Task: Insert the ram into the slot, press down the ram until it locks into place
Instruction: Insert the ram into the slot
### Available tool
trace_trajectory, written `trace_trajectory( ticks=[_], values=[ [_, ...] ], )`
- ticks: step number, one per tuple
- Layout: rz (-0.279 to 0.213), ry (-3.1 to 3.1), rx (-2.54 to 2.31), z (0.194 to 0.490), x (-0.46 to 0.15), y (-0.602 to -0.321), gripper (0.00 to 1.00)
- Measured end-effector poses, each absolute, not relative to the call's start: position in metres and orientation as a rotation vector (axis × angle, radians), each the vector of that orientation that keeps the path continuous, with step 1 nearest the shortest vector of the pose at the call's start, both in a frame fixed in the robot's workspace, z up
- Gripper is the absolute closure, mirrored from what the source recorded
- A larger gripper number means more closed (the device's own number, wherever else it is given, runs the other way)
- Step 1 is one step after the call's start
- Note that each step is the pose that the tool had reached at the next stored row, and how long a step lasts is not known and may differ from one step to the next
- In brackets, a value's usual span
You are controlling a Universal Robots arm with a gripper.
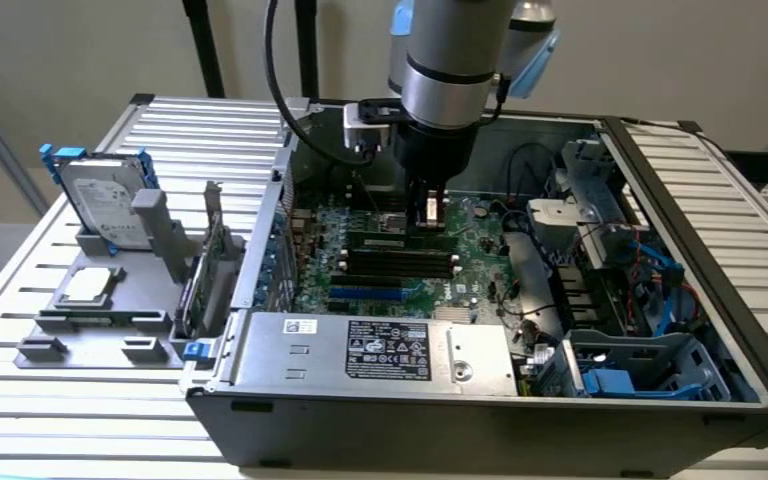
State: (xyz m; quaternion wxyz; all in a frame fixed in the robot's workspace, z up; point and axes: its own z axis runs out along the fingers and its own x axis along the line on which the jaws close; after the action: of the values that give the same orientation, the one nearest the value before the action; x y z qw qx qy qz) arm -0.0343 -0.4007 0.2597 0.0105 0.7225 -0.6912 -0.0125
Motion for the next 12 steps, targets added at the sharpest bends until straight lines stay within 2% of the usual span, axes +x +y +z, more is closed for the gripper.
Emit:
trace_trajectory(
  ticks=[9,12],
  values=[
    [-0.017,-2.188,2.220,0.249,-0.035,-0.399,0.87],
    [0.011,-2.193,2.222,0.247,-0.035,-0.397,0.87]
  ],
)
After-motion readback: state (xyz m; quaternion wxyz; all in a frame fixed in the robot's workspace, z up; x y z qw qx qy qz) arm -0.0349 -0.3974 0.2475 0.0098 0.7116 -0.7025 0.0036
